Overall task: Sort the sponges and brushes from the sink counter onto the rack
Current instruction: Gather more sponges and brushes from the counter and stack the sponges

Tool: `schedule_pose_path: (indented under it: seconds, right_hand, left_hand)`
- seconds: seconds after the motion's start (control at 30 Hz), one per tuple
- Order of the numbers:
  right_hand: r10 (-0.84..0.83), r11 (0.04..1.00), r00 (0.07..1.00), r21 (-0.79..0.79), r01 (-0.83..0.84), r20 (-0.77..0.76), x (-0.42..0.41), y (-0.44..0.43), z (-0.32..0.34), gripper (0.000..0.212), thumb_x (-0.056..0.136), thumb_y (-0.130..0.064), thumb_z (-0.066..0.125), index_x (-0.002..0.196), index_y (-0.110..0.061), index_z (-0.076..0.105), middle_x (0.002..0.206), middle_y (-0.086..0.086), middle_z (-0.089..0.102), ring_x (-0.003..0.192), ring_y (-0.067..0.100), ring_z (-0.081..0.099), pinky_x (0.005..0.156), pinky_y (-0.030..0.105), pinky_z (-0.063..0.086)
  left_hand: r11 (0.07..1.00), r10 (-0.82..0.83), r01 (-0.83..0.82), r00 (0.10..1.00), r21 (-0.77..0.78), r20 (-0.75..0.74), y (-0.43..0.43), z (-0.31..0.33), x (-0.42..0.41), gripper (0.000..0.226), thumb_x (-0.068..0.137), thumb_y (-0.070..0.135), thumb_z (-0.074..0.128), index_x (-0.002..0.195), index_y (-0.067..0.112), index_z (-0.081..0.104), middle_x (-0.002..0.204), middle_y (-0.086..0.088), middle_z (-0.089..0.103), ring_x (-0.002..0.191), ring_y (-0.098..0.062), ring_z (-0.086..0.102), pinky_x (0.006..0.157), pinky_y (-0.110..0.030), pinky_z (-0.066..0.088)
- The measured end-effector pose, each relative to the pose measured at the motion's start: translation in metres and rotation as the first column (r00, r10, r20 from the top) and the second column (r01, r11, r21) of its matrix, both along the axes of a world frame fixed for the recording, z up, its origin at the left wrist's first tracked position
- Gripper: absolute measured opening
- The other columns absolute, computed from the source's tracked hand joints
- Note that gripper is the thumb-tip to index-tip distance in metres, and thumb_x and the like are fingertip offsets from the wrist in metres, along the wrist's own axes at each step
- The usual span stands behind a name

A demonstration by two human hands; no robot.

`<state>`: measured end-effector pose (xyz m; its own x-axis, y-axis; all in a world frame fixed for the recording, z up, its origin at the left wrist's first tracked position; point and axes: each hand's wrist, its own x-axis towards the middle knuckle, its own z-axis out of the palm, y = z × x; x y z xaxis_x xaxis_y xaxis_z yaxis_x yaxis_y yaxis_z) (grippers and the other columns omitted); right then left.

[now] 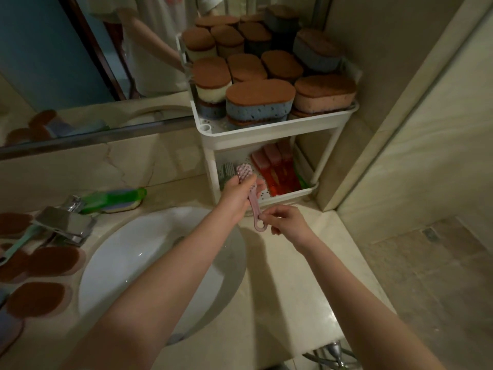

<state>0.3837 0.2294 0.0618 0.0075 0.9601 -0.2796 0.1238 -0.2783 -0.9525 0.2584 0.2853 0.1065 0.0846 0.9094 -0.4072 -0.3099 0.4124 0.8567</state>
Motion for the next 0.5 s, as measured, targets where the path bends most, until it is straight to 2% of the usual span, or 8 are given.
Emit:
schedule_pose_path:
  seconds: [0.1, 0.17, 0.23, 0.27, 0.33, 0.4, 0.5]
  right_hand:
    - [-0.004, 1.0, 1.0, -0.027, 0.004, 0.008, -0.004, 0.002, -0.003, 0.014, 0.08, 0.0, 0.071, 0.069, -0.008, 0.066, 0.045, -0.008, 0.058, 0.037, 0.005, 0.044, 0.042, 0.016, 0.037]
    - [-0.048, 0.998, 0.998, -0.048, 0.05, 0.042, -0.004, 0.013, -0.002, 0.019, 0.081, -0.002, 0.07, 0.065, -0.009, 0.064, 0.042, -0.008, 0.057, 0.034, 0.002, 0.043, 0.04, 0.015, 0.034]
    - [-0.119, 0.989, 0.982, -0.069, 0.13, 0.147, -0.001, 0.035, -0.001, 0.025, 0.081, -0.005, 0.071, 0.06, -0.012, 0.06, 0.044, -0.006, 0.057, 0.032, 0.001, 0.042, 0.037, 0.016, 0.032]
    - [-0.138, 0.983, 0.965, -0.085, 0.161, 0.225, 0.001, 0.048, -0.002, 0.027, 0.08, -0.009, 0.073, 0.058, -0.013, 0.059, 0.05, 0.001, 0.058, 0.034, 0.005, 0.043, 0.038, 0.018, 0.032]
    - [-0.097, 0.974, 0.922, -0.155, 0.166, 0.374, 0.002, 0.072, -0.004, 0.025, 0.076, -0.021, 0.078, 0.062, -0.009, 0.061, 0.063, 0.013, 0.06, 0.043, 0.016, 0.044, 0.045, 0.027, 0.034]
    - [-0.018, 0.965, 0.869, -0.218, 0.144, 0.494, 0.0, 0.091, -0.005, 0.033, 0.074, -0.032, 0.079, 0.076, -0.003, 0.064, 0.072, 0.014, 0.061, 0.054, 0.023, 0.051, 0.056, 0.032, 0.039]
    - [0.044, 0.963, 0.784, -0.235, 0.132, 0.619, -0.007, 0.108, -0.006, 0.052, 0.076, -0.043, 0.076, 0.1, 0.001, 0.065, 0.096, 0.014, 0.068, 0.089, 0.03, 0.065, 0.071, 0.032, 0.045]
  left_hand:
    - [0.998, -0.059, 0.057, 0.996, -0.035, -0.071, -0.001, -0.005, -0.002, 0.006, 0.094, 0.015, 0.053, 0.09, 0.013, 0.057, 0.091, -0.007, 0.064, 0.09, -0.023, 0.063, 0.082, -0.034, 0.05]
    - [0.991, -0.129, 0.12, 0.976, -0.063, -0.178, -0.002, -0.005, -0.01, 0.014, 0.093, 0.023, 0.055, 0.099, 0.011, 0.057, 0.101, -0.006, 0.061, 0.103, -0.024, 0.058, 0.09, -0.038, 0.048]
    - [0.983, -0.177, 0.156, 0.94, -0.093, -0.292, -0.003, -0.007, -0.024, 0.022, 0.093, 0.026, 0.055, 0.109, 0.011, 0.056, 0.105, -0.006, 0.059, 0.103, -0.02, 0.056, 0.084, -0.033, 0.047]
    - [0.979, -0.197, 0.169, 0.921, -0.11, -0.335, -0.004, -0.008, -0.033, 0.018, 0.093, 0.026, 0.055, 0.107, 0.014, 0.055, 0.104, -0.006, 0.06, 0.1, -0.018, 0.056, 0.08, -0.03, 0.046]
    - [0.967, -0.247, 0.2, 0.891, -0.16, -0.381, -0.006, -0.009, -0.05, 0.01, 0.093, 0.026, 0.055, 0.098, 0.017, 0.055, 0.097, -0.002, 0.063, 0.096, -0.017, 0.058, 0.078, -0.029, 0.046]
    - [0.962, -0.257, 0.198, 0.886, -0.187, -0.385, -0.007, -0.009, -0.065, 0.006, 0.093, 0.026, 0.055, 0.094, 0.02, 0.055, 0.091, 0.003, 0.064, 0.088, -0.014, 0.061, 0.076, -0.027, 0.046]
    - [0.972, -0.22, 0.164, 0.891, -0.17, -0.397, -0.007, -0.008, -0.079, 0.007, 0.094, 0.025, 0.052, 0.097, 0.02, 0.055, 0.093, 0.002, 0.065, 0.083, -0.012, 0.06, 0.073, -0.026, 0.043]
